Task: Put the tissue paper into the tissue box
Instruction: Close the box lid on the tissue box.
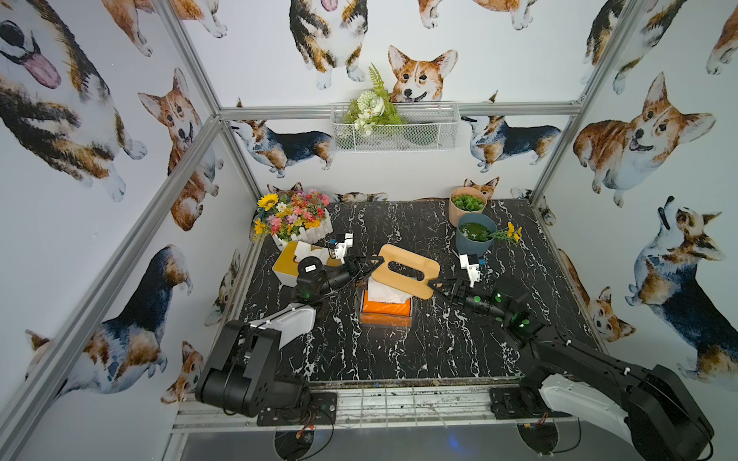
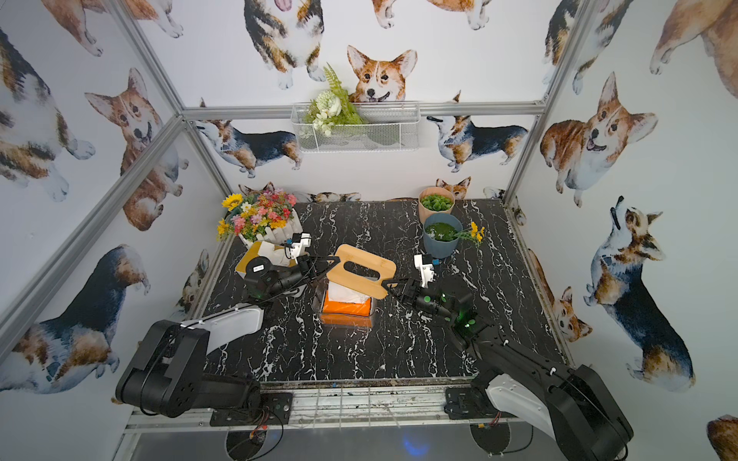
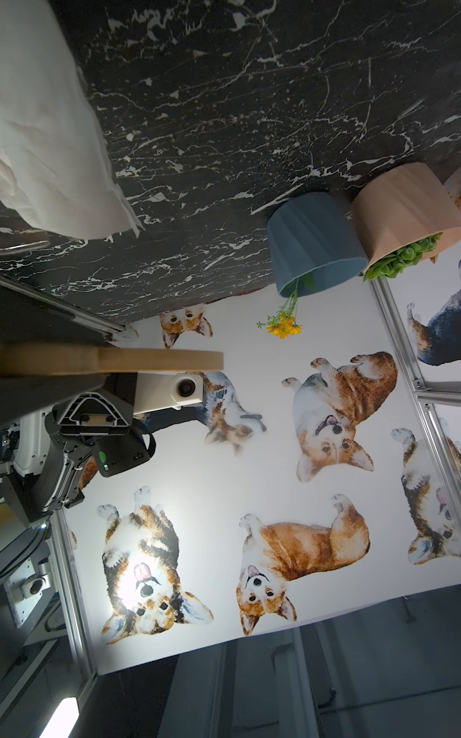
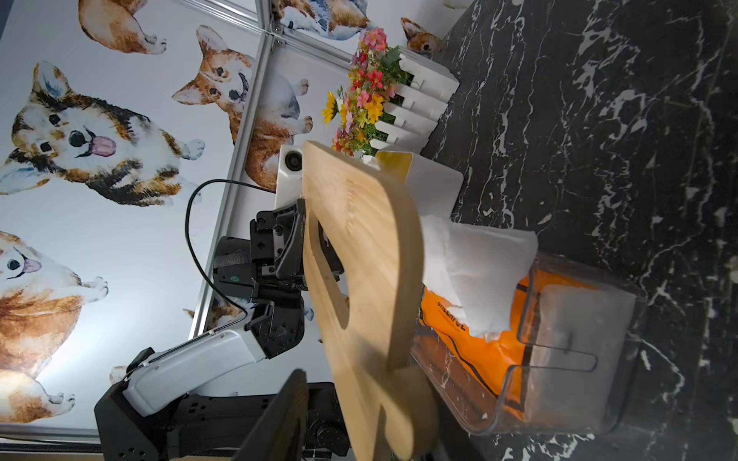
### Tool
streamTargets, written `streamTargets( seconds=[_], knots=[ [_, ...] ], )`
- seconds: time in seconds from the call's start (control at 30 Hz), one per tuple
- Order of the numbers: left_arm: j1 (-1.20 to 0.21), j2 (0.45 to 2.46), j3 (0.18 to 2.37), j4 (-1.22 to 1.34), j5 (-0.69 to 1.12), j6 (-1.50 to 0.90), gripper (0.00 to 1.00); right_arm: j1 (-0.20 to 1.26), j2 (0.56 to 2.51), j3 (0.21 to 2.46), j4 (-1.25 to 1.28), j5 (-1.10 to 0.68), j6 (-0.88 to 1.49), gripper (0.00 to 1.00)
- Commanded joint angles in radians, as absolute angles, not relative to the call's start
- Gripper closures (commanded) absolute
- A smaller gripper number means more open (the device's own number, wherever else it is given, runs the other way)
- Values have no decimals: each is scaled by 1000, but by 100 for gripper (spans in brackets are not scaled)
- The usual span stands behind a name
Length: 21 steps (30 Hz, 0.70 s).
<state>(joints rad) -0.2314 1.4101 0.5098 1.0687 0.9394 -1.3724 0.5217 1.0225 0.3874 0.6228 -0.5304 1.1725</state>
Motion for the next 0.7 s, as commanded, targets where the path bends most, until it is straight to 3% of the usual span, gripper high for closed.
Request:
streamTargets(
  seconds=[0.0,0.27,0.37,0.47,0.6,0.67],
  knots=[
    [-233,1418,499,1122,966,-1381,100,524,1044,406,778,-566,1184,67],
    [-233,1452,499,1167,978,-1399,99,524,1102,466,754,-569,1140,89],
    [-232,1423,527,1038,972,-1306,88,521,1142,493,731,-571,1132,99],
    [-229,1328,599,651,909,-1032,73,516,1179,511,722,-580,1137,100],
    [-226,1185,715,175,719,-676,25,512,1223,524,746,-595,1156,100],
    [-215,1145,751,80,664,-603,12,507,1256,543,746,-611,1156,100]
  ],
)
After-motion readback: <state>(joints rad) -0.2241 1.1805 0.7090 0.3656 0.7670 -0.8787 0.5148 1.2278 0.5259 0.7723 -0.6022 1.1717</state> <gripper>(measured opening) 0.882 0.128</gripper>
